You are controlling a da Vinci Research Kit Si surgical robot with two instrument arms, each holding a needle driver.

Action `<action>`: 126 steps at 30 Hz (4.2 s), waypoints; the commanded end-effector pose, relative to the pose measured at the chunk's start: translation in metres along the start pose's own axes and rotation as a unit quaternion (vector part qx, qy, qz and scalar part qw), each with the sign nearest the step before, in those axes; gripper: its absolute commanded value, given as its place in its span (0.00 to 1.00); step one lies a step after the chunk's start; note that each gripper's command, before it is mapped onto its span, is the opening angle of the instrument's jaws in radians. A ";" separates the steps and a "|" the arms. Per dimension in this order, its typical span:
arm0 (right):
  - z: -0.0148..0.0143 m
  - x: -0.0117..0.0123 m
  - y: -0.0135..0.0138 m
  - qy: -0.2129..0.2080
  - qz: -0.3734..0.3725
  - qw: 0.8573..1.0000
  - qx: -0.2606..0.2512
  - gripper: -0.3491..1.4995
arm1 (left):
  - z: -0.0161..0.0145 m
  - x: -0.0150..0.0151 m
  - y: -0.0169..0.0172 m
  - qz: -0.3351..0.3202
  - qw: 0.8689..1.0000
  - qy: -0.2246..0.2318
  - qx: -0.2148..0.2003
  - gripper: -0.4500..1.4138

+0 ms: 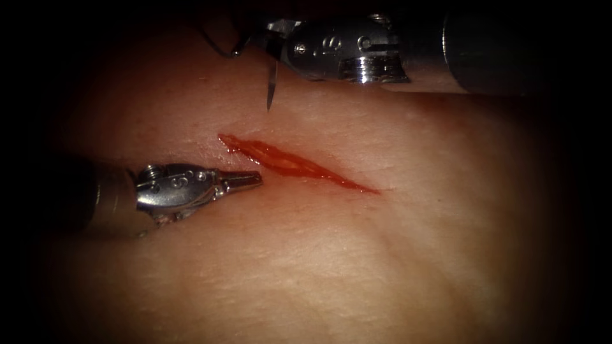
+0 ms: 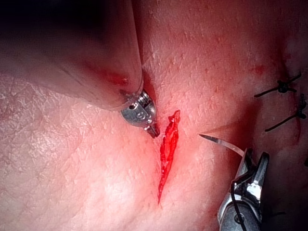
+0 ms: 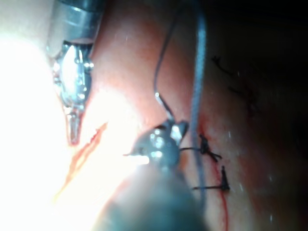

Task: Wound Closure
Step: Push the needle into the skin using the right gripper, then push the needle through the tissue

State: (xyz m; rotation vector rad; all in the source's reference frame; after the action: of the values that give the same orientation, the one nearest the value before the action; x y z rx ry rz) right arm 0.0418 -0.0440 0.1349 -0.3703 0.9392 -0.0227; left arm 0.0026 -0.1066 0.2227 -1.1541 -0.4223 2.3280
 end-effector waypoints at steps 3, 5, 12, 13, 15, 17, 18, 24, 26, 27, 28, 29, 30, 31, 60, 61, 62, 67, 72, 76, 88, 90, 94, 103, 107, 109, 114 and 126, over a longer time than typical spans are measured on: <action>0.0010 -0.0004 -0.0005 -0.003 -0.006 1.000 0.006 0.00 | 0.0006 -0.0006 0.0006 0.000 1.000 0.000 -0.002 0.04; 0.0011 -0.0005 -0.0007 -0.004 -0.010 1.000 0.010 0.00 | 0.0005 -0.0006 0.0005 0.000 1.000 0.000 -0.002 0.04; 0.0013 -0.0007 -0.0011 -0.007 -0.018 1.000 0.015 0.00 | 0.0004 -0.0007 0.0005 0.000 1.000 0.000 -0.003 0.03; 0.0013 -0.0007 -0.0011 -0.008 -0.021 1.000 0.016 0.00 | 0.0004 -0.0007 0.0005 0.000 1.000 0.000 -0.003 0.03; 0.0013 -0.0007 -0.0013 -0.008 -0.022 1.000 0.017 0.00 | 0.0003 -0.0008 0.0005 -0.003 1.000 0.000 -0.003 0.03; 0.0014 -0.0008 -0.0015 -0.009 -0.026 0.999 0.020 0.00 | 0.0002 -0.0008 0.0005 -0.003 1.000 0.000 -0.003 0.03; 0.0014 -0.0008 -0.0016 -0.010 -0.027 0.999 0.022 0.00 | 0.0002 -0.0008 0.0005 -0.002 1.000 0.000 -0.003 0.03; 0.0020 -0.0008 -0.0028 -0.012 -0.040 0.999 0.030 0.00 | -0.0001 -0.0011 0.0003 -0.005 1.000 0.000 -0.003 0.04; 0.0023 -0.0006 -0.0034 -0.012 -0.043 0.998 0.033 0.00 | -0.0001 -0.0012 0.0002 -0.007 1.000 0.000 -0.003 0.05; 0.0024 -0.0006 -0.0036 -0.011 -0.044 0.998 0.035 0.00 | -0.0001 -0.0013 0.0002 -0.007 1.000 0.000 -0.003 0.05; 0.0025 -0.0005 -0.0039 -0.012 -0.045 0.998 0.037 0.00 | -0.0001 -0.0014 0.0001 -0.009 1.000 0.000 -0.003 0.05; 0.0026 -0.0005 -0.0041 -0.012 -0.049 0.998 0.038 0.00 | -0.0001 -0.0015 0.0000 -0.009 1.000 0.000 -0.003 0.05; 0.0027 -0.0004 -0.0043 -0.011 -0.049 0.998 0.040 0.00 | -0.0001 -0.0016 -0.0001 -0.011 1.000 0.001 -0.003 0.06; 0.0029 -0.0004 -0.0046 -0.013 -0.050 0.998 0.043 0.00 | 0.0000 -0.0020 -0.0003 -0.012 1.000 0.001 -0.003 0.06; 0.0026 -0.0012 -0.0077 -0.027 -0.017 0.997 0.075 0.00 | 0.0003 -0.0031 -0.0008 -0.016 1.000 -0.007 0.005 0.05; 0.0026 -0.0012 -0.0078 -0.027 -0.017 0.997 0.075 0.00 | 0.0002 -0.0032 -0.0008 -0.016 1.000 -0.007 0.005 0.05; 0.0026 -0.0013 -0.0078 -0.030 -0.012 0.997 0.076 0.00 | 0.0002 -0.0032 -0.0008 -0.016 1.000 -0.007 0.005 0.05; 0.0025 -0.0017 -0.0085 -0.035 -0.004 0.996 0.086 0.00 | 0.0001 -0.0033 -0.0008 -0.016 1.000 -0.009 0.005 0.05; 0.0024 -0.0020 -0.0087 -0.037 -0.003 0.995 0.089 0.00 | 0.0000 -0.0033 -0.0008 -0.016 1.000 -0.009 0.005 0.05; 0.0023 -0.0019 -0.0084 -0.036 0.005 0.996 0.087 0.00 | 0.0000 -0.0033 -0.0008 -0.016 1.000 -0.009 0.005 0.05; 0.0023 -0.0019 -0.0084 -0.033 0.034 0.995 0.092 0.00 | -0.0001 -0.0034 -0.0009 -0.016 1.000 -0.009 0.006 0.05; 0.0023 -0.0019 -0.0083 -0.027 0.053 0.994 0.092 0.00 | -0.0001 -0.0034 -0.0009 -0.016 1.000 -0.009 0.006 0.05; 0.0022 -0.0024 -0.0077 -0.007 0.107 0.992 0.072 0.00 | -0.0001 -0.0035 -0.0009 -0.016 1.000 -0.009 0.006 0.05; 0.0019 -0.0029 -0.0070 -0.010 0.195 0.978 0.067 0.00 | -0.0001 -0.0035 -0.0009 -0.016 1.000 -0.009 0.006 0.05; 0.0019 -0.0031 -0.0071 -0.028 0.234 0.969 0.066 0.00 | -0.0001 -0.0036 -0.0009 -0.016 1.000 -0.011 0.006 0.05; 0.0018 -0.0031 -0.0069 -0.035 0.247 0.966 0.064 0.00 | -0.0001 -0.0036 -0.0009 -0.015 1.000 -0.011 0.007 0.05; 0.0019 -0.0032 -0.0065 -0.038 0.265 0.962 0.060 0.00 | 0.0000 -0.0037 -0.0009 -0.015 1.000 -0.012 0.007 0.05; 0.0026 -0.0045 -0.0069 -0.046 0.339 0.937 0.074 0.00 | 0.0002 -0.0040 -0.0009 -0.014 1.000 -0.015 0.008 0.04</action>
State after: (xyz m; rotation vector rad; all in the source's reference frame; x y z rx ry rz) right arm 0.0415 -0.0489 0.1415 0.1210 0.9256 0.5638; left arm 0.0054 -0.1073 0.2253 -1.0992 -0.4241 2.3251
